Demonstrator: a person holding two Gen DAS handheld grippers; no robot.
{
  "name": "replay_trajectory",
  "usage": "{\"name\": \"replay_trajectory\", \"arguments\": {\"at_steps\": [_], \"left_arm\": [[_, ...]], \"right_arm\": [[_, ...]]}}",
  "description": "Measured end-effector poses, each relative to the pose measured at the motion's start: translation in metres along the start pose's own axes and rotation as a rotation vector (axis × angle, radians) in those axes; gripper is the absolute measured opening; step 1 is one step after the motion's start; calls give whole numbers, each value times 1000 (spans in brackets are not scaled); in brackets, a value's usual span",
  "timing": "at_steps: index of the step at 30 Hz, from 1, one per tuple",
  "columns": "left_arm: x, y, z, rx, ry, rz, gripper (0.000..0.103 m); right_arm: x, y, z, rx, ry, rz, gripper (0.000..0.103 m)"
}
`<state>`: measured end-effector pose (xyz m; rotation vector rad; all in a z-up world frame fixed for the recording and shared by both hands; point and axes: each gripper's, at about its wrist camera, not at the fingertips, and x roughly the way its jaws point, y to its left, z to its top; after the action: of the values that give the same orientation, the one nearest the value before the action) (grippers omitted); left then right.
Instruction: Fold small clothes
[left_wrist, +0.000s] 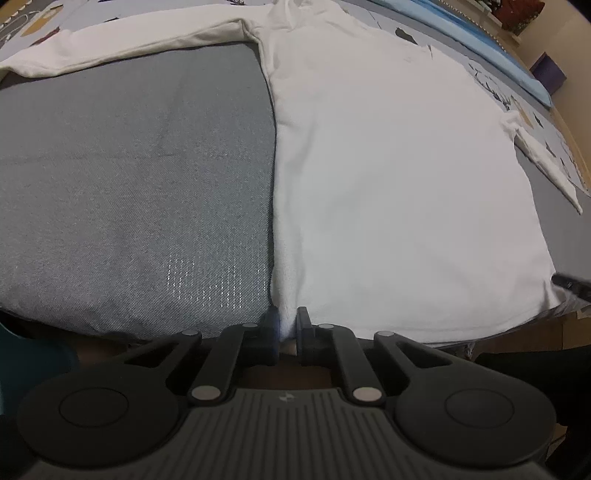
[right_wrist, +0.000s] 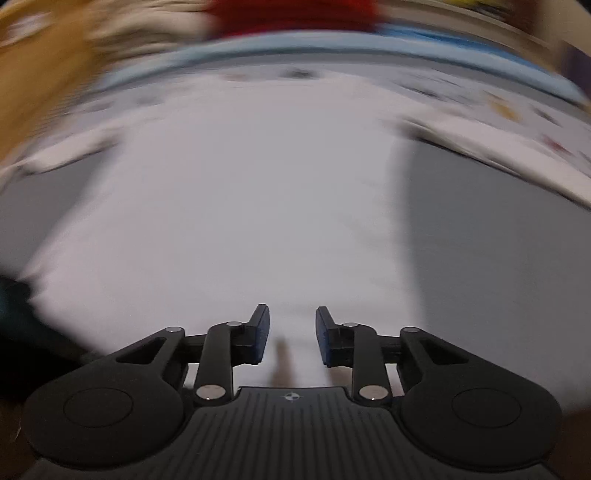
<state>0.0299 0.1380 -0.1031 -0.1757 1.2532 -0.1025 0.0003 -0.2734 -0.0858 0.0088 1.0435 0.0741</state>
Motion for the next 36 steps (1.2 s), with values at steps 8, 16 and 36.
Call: {"name": "replay_trajectory", "arguments": {"at_steps": [8, 16, 36], "left_arm": [[3, 0, -1, 6, 21, 28, 9], [1, 3, -2, -21, 6, 20, 14], [3, 3, -1, -43, 18, 32, 14]], "right_arm": [[17, -39, -11, 194, 129, -173, 28], [4, -50, -10, 316, 86, -85, 32], [9, -58, -19, 385, 146, -62, 12]]}}
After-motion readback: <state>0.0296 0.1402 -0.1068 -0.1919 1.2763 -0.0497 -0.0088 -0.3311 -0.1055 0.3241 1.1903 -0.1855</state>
